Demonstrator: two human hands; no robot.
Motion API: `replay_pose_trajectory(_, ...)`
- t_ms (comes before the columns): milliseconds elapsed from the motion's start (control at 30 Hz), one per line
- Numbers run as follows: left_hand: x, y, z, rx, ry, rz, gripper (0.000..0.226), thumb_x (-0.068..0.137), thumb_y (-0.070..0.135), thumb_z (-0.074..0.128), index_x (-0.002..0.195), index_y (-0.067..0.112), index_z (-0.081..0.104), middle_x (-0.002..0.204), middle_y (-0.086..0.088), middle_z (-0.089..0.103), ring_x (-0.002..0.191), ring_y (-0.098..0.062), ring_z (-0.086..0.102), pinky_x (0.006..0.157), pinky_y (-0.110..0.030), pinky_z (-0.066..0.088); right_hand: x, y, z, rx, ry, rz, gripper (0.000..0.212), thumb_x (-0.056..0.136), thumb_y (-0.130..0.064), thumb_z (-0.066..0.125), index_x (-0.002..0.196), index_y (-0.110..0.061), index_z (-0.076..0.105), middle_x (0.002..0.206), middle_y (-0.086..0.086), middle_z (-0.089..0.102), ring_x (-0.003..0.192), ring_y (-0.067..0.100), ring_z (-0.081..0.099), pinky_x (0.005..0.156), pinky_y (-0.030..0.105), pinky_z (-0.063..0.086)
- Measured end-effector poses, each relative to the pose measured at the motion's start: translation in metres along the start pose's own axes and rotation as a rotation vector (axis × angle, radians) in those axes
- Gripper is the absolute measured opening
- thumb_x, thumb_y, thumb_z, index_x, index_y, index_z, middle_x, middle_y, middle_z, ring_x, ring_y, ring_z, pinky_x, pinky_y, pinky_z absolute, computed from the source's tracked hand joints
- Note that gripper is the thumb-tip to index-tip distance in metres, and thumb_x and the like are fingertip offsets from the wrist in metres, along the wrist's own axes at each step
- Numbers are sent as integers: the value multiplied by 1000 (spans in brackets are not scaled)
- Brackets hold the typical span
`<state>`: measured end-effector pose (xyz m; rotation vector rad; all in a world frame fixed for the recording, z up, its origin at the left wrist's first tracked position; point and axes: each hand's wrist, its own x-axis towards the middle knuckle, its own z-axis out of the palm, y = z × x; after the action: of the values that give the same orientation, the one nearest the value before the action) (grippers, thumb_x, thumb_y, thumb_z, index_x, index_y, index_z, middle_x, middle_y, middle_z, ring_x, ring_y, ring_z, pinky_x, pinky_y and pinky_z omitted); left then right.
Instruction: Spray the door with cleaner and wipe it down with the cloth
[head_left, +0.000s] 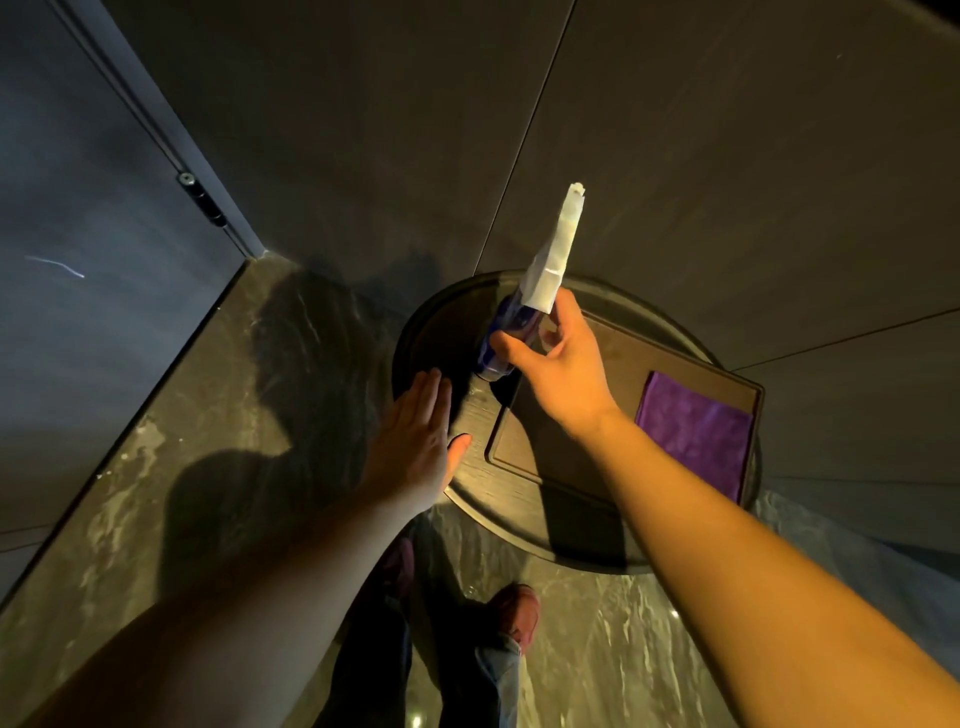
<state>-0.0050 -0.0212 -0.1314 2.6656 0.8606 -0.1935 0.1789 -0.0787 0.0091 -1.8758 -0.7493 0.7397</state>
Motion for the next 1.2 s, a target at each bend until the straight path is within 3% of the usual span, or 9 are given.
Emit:
replay_pose_trajectory(100,0,-1,1,9,-4,4,79,99,60,37,160,11,23,169,-13,22,155,-29,24,121,-38,17,-7,-4,-11,14,43,-20,58,86,-11,79,138,-10,52,120,-9,67,111,-1,65,91,12,50)
replay_pose_trajectory(267,0,-2,1,-21,-5,16,78,101,60,32,161,10,21,170,-14,18,157,-29,20,124,-41,19,-22,-3,-45,42,84,-4,59,86,-4,78,137,-2,50,127,11,66,114,19,68,98,34,56)
replay_pose_trajectory(400,0,0,0,-27,15,15,79,101,61,26,161,10,21,169,-15,18,156,-29,21,124,-41,19,-33,6,-70,0,84,22,61,88,-7,76,142,-4,47,132,6,65,121,13,64,100,29,55)
replay_pose_trajectory(600,0,-2,6,-7,6,-3,82,99,67,20,163,15,7,172,-10,8,158,-26,12,123,-41,16,-46,26,-88,-17,90,56,62,90,-14,77,143,-12,46,134,3,63,125,18,62,100,32,56)
replay_pose_trajectory(800,1,-3,7,0,3,-1,84,97,66,15,162,13,12,171,-12,14,156,-29,20,122,-44,25,-51,33,-91,-5,133,74,59,91,-14,76,142,-13,46,128,-3,66,117,6,66,88,16,54)
replay_pose_trajectory(1033,3,-3,8,7,-29,-10,85,96,68,12,162,15,9,171,-12,11,157,-29,17,123,-49,30,-51,43,-94,-5,113,91,62,91,-19,77,144,-15,45,133,1,64,124,14,62,103,31,54)
replay_pose_trajectory(1200,3,0,-2,6,-75,-31,83,98,64,27,163,15,12,172,-11,11,157,-27,17,123,-45,29,-57,42,-95,-2,119,111,75,84,-24,83,147,-23,42,137,-8,62,129,10,59,110,38,50)
